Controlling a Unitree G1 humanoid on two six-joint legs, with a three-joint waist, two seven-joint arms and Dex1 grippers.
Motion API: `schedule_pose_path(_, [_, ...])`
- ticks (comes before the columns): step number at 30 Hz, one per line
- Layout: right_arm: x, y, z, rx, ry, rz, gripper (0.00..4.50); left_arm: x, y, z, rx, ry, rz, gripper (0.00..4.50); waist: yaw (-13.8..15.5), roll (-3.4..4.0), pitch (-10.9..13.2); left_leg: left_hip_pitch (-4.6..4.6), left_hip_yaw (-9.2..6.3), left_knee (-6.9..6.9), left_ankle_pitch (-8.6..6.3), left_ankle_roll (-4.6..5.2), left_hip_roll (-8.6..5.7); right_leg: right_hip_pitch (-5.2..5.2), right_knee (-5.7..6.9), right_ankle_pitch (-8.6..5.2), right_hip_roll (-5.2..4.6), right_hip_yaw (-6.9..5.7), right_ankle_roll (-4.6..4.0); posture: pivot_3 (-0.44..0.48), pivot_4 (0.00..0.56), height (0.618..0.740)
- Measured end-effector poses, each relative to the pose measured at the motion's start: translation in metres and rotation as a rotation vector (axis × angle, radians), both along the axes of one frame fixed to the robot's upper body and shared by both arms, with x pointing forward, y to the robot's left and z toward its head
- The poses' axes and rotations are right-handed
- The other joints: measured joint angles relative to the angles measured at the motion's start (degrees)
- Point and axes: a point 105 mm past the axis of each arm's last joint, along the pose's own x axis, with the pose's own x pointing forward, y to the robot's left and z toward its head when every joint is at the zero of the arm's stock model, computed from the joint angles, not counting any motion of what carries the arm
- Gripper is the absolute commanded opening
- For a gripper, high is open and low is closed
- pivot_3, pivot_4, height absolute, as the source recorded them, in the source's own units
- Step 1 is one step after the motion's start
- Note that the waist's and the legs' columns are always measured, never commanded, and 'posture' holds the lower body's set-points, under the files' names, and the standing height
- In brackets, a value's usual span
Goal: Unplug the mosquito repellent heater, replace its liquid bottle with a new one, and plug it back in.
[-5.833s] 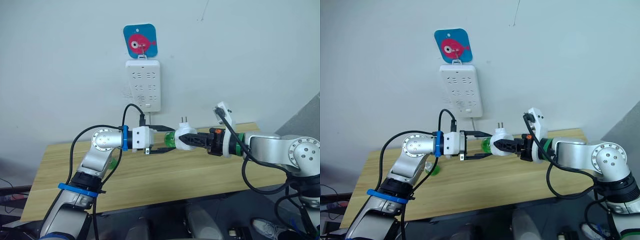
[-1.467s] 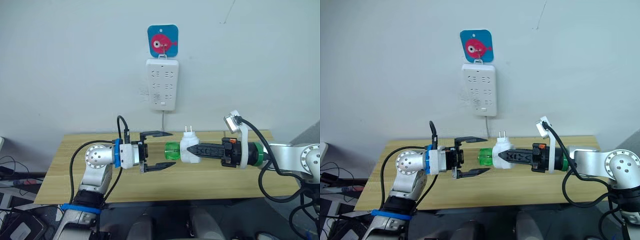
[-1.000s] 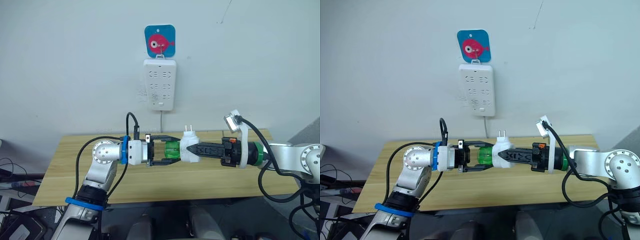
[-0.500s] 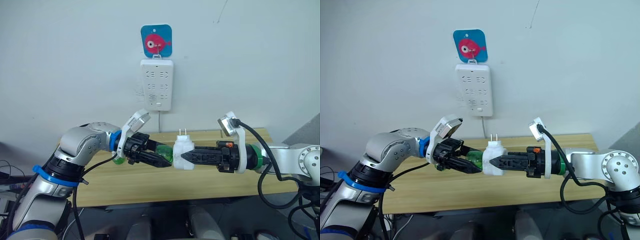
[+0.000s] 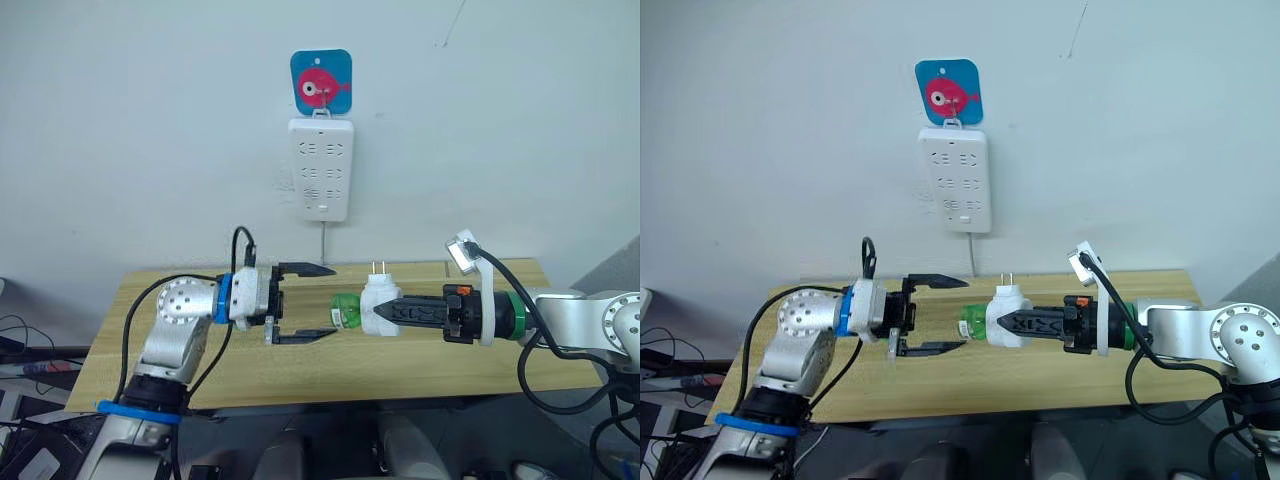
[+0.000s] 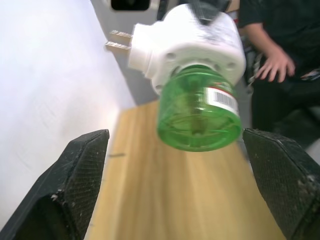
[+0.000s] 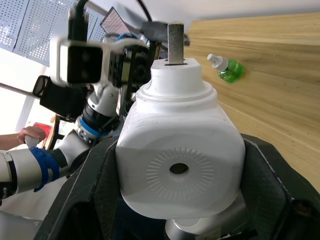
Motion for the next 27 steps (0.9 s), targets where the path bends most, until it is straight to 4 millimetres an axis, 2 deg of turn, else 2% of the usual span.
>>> schedule_pose_path(5, [0.0, 0.0, 0.0, 0.001, 0.0, 0.0, 2.96, -0.004, -0.006, 0.0, -0.038, -0.097, 0.014, 4.5, 0.0, 0.0, 0.0, 0.01, 0.0, 0.02, 0.0, 0.0, 0.0, 0.01, 0.04, 0.01, 0.03, -0.01, 0.01, -0.145, 0.133, 0.733])
schedule_pose_path(10, [0.0, 0.001, 0.001, 0.005, -0.003, 0.003, 2.96, -0.002, -0.016, 0.0, -0.072, -0.1, 0.021, 4.5, 0.0, 0.0, 0.0, 0.02, -0.01, 0.02, 0.0, 0.0, 0.0, 0.02, 0.06, 0.01, 0.11, -0.04, 0.01, -0.142, 0.132, 0.733])
schedule_pose_path(13, [0.0, 0.001, 0.001, 0.005, -0.003, 0.003, 2.96, -0.001, -0.019, 0.0, -0.074, -0.095, 0.014, 3.88, -0.1, 0.0, 0.0, 0.02, -0.02, 0.02, 0.0, 0.0, 0.0, 0.02, 0.07, 0.01, 0.16, -0.05, 0.01, -0.147, 0.134, 0.733])
schedule_pose_path(18, [0.001, 0.001, 0.002, 0.008, -0.008, -0.004, 2.96, -0.003, -0.022, -0.002, -0.063, -0.075, -0.005, 2.38, -0.1, 0.0, 0.0, 0.02, -0.02, 0.02, 0.0, 0.0, 0.0, 0.02, 0.07, 0.01, 0.17, -0.05, 0.01, -0.147, 0.136, 0.733])
schedule_pose_path(21, [0.001, 0.001, 0.002, 0.008, -0.008, -0.003, 2.96, -0.004, -0.021, -0.001, -0.049, -0.066, -0.01, 2.32, -0.1, 0.0, 0.0, 0.02, -0.03, 0.02, 0.0, 0.0, 0.0, 0.02, 0.07, 0.01, 0.18, -0.05, 0.01, -0.147, 0.136, 0.733])
schedule_pose_path(23, [0.001, 0.001, 0.002, 0.008, -0.008, -0.001, 2.96, -0.004, -0.021, 0.0, -0.035, -0.021, -0.02, 2.32, -0.1, 0.0, 0.0, 0.02, -0.03, 0.02, 0.0, 0.0, 0.0, 0.02, 0.08, 0.01, 0.22, -0.06, 0.01, -0.147, 0.136, 0.733])
schedule_pose_path(25, [0.001, 0.001, 0.001, 0.005, -0.007, -0.001, 2.96, -0.003, -0.021, 0.002, 0.009, 0.117, -0.039, 2.32, -0.2, -0.01, 0.0, 0.02, -0.07, 0.02, 0.0, 0.01, 0.0, 0.02, 0.08, 0.0, 0.26, -0.08, 0.02, -0.147, 0.136, 0.733])
schedule_pose_path(27, [0.001, 0.001, 0.001, 0.004, -0.008, -0.001, 2.96, -0.001, -0.021, 0.007, 0.063, 0.345, -0.065, 2.32, -0.4, -0.01, 0.0, 0.01, -0.13, 0.02, 0.0, 0.01, 0.0, 0.04, 0.1, -0.01, 0.29, -0.12, 0.03, -0.138, 0.138, 0.733])
